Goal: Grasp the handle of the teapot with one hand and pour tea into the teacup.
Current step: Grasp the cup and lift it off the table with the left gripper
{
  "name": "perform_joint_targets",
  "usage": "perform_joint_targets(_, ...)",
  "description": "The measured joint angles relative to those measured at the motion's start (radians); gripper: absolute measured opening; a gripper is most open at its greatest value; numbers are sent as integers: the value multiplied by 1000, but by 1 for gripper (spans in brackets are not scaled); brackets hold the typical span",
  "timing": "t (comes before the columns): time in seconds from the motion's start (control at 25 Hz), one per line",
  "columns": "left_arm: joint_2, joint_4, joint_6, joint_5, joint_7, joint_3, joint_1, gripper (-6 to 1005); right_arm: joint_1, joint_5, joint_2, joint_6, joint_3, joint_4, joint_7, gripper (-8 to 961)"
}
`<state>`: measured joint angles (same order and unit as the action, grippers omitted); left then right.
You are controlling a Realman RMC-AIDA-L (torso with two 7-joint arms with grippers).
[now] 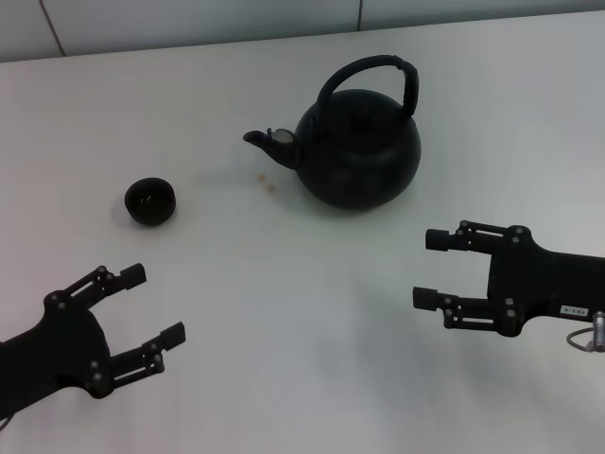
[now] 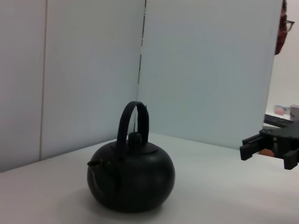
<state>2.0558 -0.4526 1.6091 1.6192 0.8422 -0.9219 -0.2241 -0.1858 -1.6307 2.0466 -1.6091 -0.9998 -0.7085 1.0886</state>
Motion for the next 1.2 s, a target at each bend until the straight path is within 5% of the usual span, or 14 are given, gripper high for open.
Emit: perform_joint_targets(1.2,-3,-1,-7,18,-2,0,-2,833,-10,-28,23,0,-8,-18,-3,746)
